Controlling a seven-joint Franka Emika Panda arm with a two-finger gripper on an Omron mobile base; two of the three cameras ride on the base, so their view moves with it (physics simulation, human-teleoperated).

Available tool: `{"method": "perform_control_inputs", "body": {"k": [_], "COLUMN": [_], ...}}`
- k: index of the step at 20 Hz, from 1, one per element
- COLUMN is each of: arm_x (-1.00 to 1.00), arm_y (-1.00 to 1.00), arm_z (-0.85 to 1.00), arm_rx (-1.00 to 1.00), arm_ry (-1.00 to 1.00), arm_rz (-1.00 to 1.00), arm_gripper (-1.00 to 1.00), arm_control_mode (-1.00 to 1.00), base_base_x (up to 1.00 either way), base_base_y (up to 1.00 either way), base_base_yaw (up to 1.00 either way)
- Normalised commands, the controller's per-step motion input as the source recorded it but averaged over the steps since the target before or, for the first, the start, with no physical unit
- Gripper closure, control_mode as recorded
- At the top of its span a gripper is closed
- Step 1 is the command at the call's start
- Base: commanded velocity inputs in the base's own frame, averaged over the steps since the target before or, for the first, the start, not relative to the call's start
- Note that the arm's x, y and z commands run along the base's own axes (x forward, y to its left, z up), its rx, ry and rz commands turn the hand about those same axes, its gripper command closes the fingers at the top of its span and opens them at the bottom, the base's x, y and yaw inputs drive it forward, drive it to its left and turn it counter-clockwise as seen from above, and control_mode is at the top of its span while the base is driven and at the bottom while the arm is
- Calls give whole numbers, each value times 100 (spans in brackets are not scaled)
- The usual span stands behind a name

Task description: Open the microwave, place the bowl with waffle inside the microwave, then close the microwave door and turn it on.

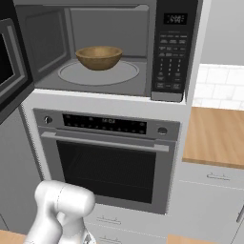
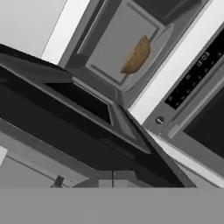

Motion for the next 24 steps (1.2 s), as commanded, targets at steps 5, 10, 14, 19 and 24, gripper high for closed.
{"method": "perform_control_inputs", "body": {"k": [5,10,14,19,24], "arm_x": [-1,-2,5,78,99], "arm_y": [53,73,81,73,16], "arm_z": [-10,-5,-9,-36,-9], "arm_rx": [-15,-25,-31,-22,-9], "arm_ry": [0,4,12,2,4], "arm_rz": [-10,-10,-10,-25,-25], "arm_gripper": [100,100,100,100,100], "arm_control_mode": [-100,-100,-100,-100,-100], "base_base_x": [0,0,0,0,0], "base_base_y": [0,0,0,0,0], "base_base_yaw": [0,0,0,0,0]}}
